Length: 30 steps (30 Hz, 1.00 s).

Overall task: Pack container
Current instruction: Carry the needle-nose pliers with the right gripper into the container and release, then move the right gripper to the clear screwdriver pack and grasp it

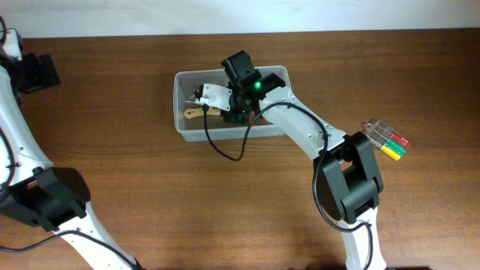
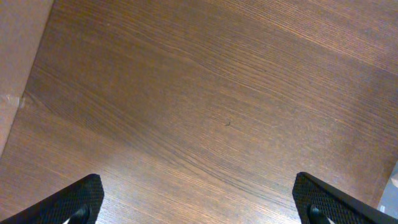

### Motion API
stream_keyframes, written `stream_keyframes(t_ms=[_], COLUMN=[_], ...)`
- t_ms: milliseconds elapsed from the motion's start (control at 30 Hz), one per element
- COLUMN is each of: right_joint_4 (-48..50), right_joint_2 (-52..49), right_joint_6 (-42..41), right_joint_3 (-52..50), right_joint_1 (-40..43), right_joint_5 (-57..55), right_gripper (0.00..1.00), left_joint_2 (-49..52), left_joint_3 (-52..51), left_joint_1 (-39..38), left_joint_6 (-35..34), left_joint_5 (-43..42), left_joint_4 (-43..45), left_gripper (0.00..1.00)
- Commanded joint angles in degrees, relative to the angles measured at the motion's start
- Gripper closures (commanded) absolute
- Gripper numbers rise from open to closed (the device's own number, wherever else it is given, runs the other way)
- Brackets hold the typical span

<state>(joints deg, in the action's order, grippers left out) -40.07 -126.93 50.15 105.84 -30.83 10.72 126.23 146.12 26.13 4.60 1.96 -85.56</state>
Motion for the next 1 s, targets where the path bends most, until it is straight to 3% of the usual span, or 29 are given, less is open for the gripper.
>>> stream_keyframes(t_ms=[0,133,267,333,433,567,633,767,967], right_joint_4=[-0.2,-3.6,-12.3,-16.0,-21.0,-25.5,-29.0,-32.3,-30.4], right_joint_2=[1.2,5.0,11.1,14.5,20.3,25.8,26.3,24.1,18.4], right_joint_6=[-5.4,-10.3,-11.0,-14.8,-20.9,-29.8,-32.1,-32.0,-25.5], right_joint_3=[0.3,0.9,4.4,6.4,8.5,8.5,8.5,6.0,0.5], right_joint_1=[0.0,0.2,1.4,3.1,8.5,19.9,27.2,40.2,50.2], right_joint_5=[2.1,-1.4,-12.1,-16.7,-20.1,-20.0,-17.9,-8.9,-3.4], right_gripper=[0.65,0.57,0.65,0.64,0.56,0.42,0.42,0.43,0.28], left_joint_2=[0.5,0.5,0.5,0.5,0.5,0.5,0.5,0.5,0.5], left_joint_3=[0.0,0.0,0.0,0.0,0.0,0.0,0.0,0.0,0.0], left_joint_1=[0.2,0.2,0.2,0.2,0.2,0.2,0.2,0.2,0.2], left_joint_6=[-0.9,-0.9,-0.9,-0.9,-0.9,-0.9,-0.9,-0.9,-0.9], left_joint_5=[-0.2,-0.2,-0.2,-0.2,-0.2,-0.2,-0.2,-0.2,-0.2], left_joint_4=[0.0,0.0,0.0,0.0,0.0,0.0,0.0,0.0,0.0], left_gripper=[0.01,0.01,0.01,0.01,0.01,0.01,0.01,0.01,0.01])
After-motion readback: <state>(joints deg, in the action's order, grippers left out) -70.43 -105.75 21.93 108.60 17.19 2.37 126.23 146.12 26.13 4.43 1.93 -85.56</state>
